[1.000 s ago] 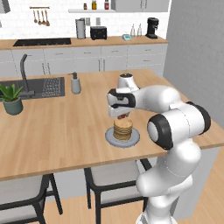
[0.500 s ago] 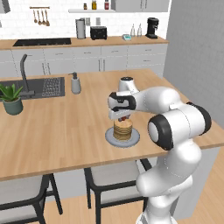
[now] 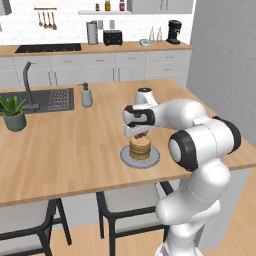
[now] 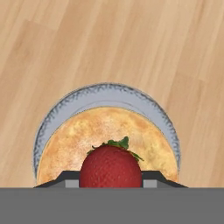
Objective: Take the strawberry from the fridge and place it on top of the pancake, located on the dining counter.
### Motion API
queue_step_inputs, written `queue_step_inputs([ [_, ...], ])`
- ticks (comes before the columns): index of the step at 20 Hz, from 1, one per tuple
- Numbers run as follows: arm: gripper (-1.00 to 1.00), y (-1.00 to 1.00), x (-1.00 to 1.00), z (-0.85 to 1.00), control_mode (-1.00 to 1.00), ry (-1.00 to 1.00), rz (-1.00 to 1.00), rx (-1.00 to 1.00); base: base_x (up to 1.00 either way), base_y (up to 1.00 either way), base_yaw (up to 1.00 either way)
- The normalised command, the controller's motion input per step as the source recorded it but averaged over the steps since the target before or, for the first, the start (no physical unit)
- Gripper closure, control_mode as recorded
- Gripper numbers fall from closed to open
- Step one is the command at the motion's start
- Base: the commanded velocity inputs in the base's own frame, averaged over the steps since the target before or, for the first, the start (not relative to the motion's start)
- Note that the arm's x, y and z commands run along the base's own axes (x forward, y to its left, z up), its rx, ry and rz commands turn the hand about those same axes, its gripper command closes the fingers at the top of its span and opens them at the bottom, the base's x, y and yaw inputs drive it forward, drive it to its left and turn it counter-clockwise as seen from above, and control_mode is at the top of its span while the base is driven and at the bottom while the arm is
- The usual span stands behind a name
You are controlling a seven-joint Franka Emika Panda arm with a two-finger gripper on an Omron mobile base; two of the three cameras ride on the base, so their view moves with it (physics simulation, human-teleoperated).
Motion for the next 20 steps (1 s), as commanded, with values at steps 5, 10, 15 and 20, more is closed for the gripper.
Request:
queue_step_inputs([
  [5,-1.0,0.0,-0.13,-0.05,-1.0,0.0,0.0,0.0,0.0,0.0,0.0],
  [10,-1.0,-0.01,-0.13,0.0,-1.0,0.0,0.0,0.0,0.0,0.0,0.0],
  [15,-1.0,0.0,-0.01,0.0,-1.0,0.0,0.01,0.0,0.0,0.0,0.0],
  [20,-1.0,0.01,0.0,0.15,-1.0,0.0,0.02,-0.01,0.0,0.0,0.0],
])
